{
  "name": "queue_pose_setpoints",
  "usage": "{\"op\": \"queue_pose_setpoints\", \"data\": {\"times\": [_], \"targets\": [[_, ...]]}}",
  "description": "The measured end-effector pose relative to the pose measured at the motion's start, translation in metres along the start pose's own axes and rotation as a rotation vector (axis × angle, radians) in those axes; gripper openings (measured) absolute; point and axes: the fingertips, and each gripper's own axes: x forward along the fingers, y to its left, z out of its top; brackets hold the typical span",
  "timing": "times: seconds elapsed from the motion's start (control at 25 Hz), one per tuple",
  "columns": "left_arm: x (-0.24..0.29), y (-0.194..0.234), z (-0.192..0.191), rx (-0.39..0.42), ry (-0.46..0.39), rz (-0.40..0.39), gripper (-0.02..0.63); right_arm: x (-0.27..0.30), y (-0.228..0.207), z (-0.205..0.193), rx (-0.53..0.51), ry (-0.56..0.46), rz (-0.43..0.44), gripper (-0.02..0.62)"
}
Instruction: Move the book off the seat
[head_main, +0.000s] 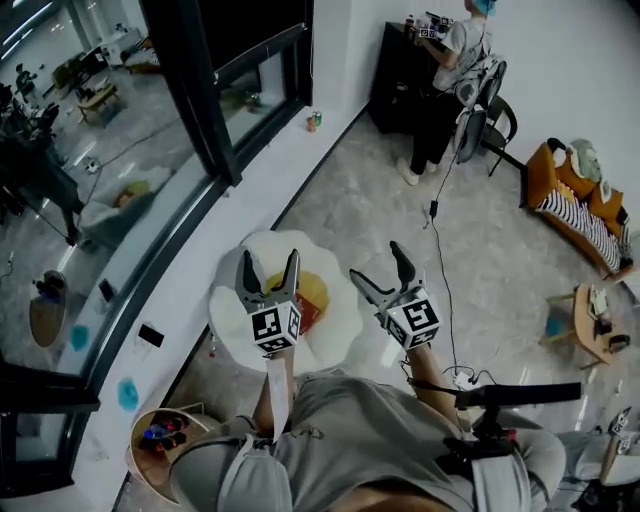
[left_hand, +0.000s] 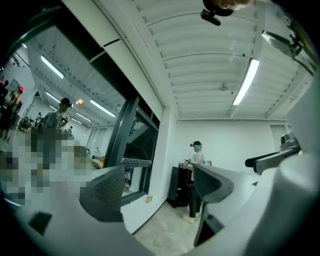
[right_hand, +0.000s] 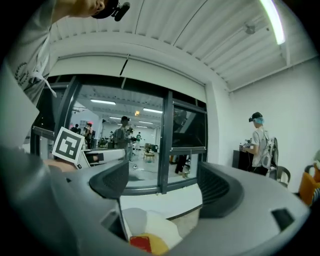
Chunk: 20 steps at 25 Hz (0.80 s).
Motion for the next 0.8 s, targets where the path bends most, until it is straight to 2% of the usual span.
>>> {"op": "queue_pose_setpoints", "data": {"times": [0.2, 0.36, 0.52, 0.6, 0.8], "targets": [[0.023, 0.037, -0.005, -0.003, 0.010, 0.064, 0.419, 0.047, 0.002, -0.002, 0.018, 0.005, 0.056, 0.436], [0.010, 0.056, -0.001, 0.006, 0.016, 0.132, 0.419, 0.072, 0.014, -0.012, 0.023, 0.038, 0.138, 0.436], [-0.002, 0.093, -0.002, 0.016, 0.012, 0.230, 0.419, 0.119, 0.033, -0.014, 0.015, 0.039, 0.247, 0.436], [-0.011, 0.115, 0.002, 0.019, -0.005, 0.305, 0.417, 0.146, 0.049, -0.011, 0.016, 0.040, 0.317, 0.436], [-0.059, 0.169, 0.000, 0.013, 0.005, 0.578, 0.419, 0.204, 0.114, -0.015, 0.022, 0.051, 0.589, 0.436]]}}
